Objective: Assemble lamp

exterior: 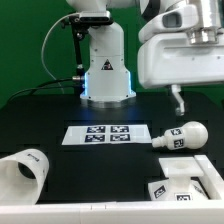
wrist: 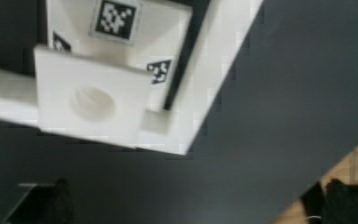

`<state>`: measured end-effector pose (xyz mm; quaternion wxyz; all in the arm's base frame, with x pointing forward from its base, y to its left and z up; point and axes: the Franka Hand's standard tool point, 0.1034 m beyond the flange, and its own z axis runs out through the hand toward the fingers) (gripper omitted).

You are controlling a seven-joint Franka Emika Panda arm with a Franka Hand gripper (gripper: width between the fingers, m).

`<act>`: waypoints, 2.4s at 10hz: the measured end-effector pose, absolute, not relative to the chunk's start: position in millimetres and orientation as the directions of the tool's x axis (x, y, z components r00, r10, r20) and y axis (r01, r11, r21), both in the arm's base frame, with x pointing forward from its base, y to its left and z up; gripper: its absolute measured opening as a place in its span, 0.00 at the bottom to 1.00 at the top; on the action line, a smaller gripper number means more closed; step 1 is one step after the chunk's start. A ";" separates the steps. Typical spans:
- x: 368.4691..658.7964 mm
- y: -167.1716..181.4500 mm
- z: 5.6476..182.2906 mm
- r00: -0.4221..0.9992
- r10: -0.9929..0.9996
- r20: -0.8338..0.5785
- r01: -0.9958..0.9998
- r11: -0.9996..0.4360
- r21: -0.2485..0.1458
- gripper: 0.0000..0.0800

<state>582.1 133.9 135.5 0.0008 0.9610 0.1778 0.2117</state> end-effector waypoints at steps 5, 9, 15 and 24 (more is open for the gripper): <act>566.7 134.3 127.7 0.705 0.626 0.333 0.600 -0.777 0.191 0.87; 526.8 145.9 123.4 0.598 0.754 0.272 0.725 -0.653 0.217 0.87; 492.9 149.3 108.1 0.408 0.910 0.067 0.896 -0.414 0.163 0.87; 469.7 158.1 93.6 0.084 0.988 -0.129 0.996 -0.078 0.046 0.87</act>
Offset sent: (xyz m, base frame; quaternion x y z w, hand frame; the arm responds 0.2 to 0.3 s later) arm 0.0000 0.0000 0.0000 0.0000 0.0000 -0.1938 0.9810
